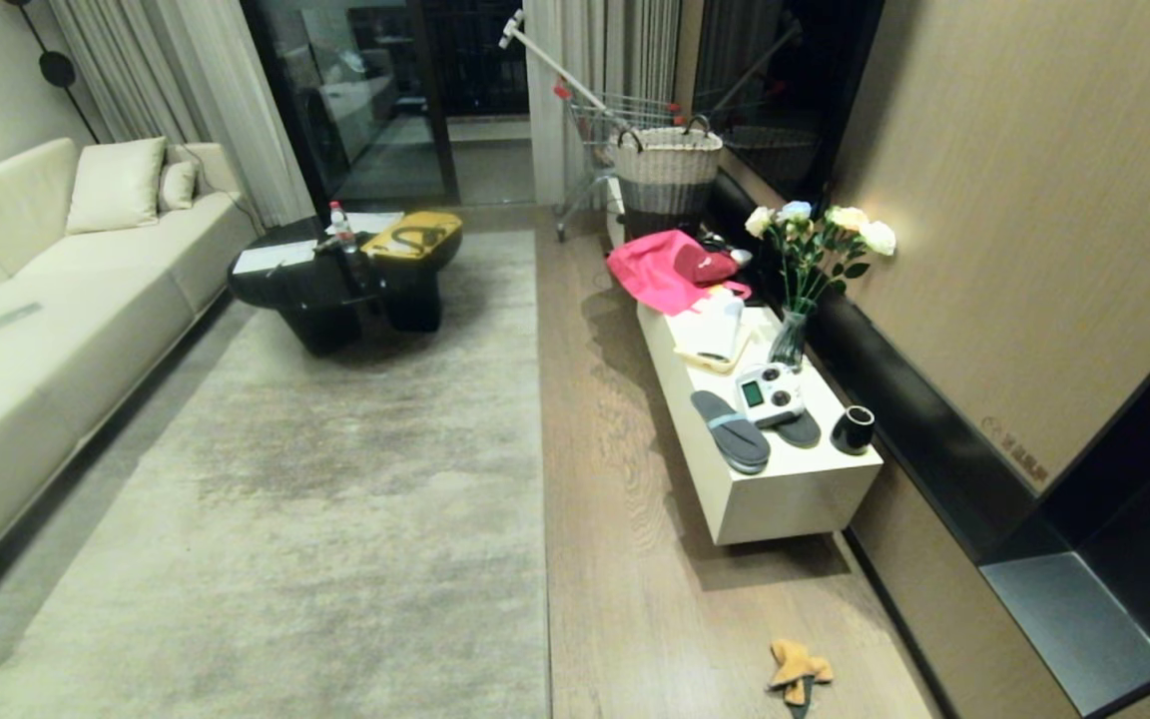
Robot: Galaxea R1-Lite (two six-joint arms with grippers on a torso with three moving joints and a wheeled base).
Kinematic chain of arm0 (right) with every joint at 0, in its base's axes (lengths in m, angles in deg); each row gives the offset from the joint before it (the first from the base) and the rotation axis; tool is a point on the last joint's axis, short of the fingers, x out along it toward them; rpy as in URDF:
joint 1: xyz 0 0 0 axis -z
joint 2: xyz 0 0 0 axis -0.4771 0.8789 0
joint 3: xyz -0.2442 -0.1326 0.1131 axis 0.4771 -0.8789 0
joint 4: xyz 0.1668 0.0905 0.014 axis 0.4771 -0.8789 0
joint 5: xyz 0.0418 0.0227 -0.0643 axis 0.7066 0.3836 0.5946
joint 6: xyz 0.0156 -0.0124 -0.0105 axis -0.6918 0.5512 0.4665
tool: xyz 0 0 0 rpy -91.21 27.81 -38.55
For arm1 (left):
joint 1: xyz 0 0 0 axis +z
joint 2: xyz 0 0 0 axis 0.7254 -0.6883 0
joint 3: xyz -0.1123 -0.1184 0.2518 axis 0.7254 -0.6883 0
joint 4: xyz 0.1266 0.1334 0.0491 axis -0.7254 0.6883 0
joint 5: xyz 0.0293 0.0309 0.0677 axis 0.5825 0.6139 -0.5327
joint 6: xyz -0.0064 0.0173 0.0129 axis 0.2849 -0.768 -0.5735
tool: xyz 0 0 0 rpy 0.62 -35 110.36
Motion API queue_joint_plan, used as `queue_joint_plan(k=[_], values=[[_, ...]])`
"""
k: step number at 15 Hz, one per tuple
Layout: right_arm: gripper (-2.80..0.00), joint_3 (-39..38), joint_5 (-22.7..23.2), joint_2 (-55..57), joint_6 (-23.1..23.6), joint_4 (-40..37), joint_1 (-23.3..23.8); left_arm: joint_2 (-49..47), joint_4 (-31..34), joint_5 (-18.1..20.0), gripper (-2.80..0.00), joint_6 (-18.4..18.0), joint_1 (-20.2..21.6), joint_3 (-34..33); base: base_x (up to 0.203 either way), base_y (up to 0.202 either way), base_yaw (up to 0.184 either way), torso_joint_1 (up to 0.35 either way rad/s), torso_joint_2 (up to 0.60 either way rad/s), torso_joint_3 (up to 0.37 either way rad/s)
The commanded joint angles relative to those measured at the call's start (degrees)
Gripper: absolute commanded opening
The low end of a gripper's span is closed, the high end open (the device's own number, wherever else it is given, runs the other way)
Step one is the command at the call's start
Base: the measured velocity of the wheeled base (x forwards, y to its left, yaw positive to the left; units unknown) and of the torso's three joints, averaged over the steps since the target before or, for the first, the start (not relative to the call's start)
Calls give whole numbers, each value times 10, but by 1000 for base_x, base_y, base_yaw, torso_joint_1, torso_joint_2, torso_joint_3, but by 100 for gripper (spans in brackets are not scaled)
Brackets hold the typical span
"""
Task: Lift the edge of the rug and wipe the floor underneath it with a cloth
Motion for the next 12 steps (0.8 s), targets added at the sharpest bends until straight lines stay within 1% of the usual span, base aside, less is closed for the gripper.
queue_joint_plan(k=[1, 12], values=[[-280, 0, 0, 1, 0, 0, 0, 0, -1, 0, -280, 0, 0, 0, 0, 0, 0, 0, 0, 0], [-280, 0, 0, 1, 0, 0, 0, 0, 0, 0, -280, 0, 0, 0, 0, 0, 0, 0, 0, 0]])
